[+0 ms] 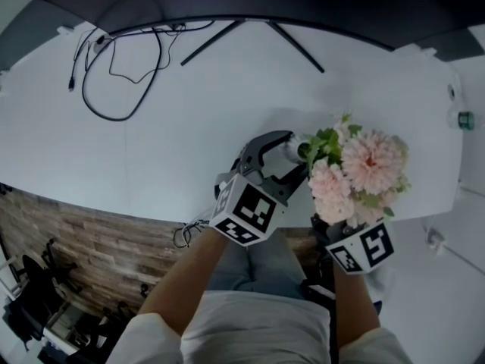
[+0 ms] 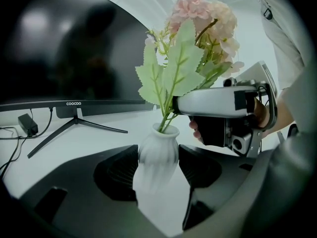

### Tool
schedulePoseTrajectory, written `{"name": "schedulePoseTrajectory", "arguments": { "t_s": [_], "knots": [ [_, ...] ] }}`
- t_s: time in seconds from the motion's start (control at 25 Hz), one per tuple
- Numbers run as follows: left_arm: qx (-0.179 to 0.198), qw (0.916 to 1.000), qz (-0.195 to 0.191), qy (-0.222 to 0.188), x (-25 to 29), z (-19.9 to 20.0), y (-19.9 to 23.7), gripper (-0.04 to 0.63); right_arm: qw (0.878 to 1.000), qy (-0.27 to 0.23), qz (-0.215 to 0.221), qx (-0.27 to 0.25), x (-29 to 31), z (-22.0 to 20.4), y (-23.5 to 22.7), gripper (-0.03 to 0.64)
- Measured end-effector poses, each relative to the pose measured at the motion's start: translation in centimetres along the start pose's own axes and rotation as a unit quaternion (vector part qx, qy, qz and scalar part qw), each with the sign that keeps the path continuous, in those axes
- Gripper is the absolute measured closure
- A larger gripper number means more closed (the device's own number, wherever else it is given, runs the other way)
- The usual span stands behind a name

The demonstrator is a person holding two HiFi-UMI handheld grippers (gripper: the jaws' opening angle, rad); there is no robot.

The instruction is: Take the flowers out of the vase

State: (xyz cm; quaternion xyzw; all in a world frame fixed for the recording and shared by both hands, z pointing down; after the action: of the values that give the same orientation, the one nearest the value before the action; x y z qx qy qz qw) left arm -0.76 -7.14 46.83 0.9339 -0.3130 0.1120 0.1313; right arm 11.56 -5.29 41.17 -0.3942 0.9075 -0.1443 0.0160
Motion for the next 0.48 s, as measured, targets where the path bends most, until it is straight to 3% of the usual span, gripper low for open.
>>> {"name": "schedulePoseTrajectory", "arguments": {
  "t_s": [0.48],
  "knots": [
    [-0.002,1.0,0.003,-0.002,0.0,-0.1,-0.1,0.336,1.0,-0.018,-0.002,0.021,-0.7,1.6,-0.2,0.538]
  ]
}}
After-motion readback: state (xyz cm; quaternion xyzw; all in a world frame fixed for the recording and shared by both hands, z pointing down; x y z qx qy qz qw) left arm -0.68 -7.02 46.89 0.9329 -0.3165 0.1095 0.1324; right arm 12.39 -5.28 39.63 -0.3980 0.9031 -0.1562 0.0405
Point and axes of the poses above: the fingertips, and each gripper's own axes: x forward along the fingers, y to its left, z out of its top, the point moved 9 cm from there along -x, backward along the fingers, and after that the axes turned 7 degrees about -y, right-handed, at the moved point
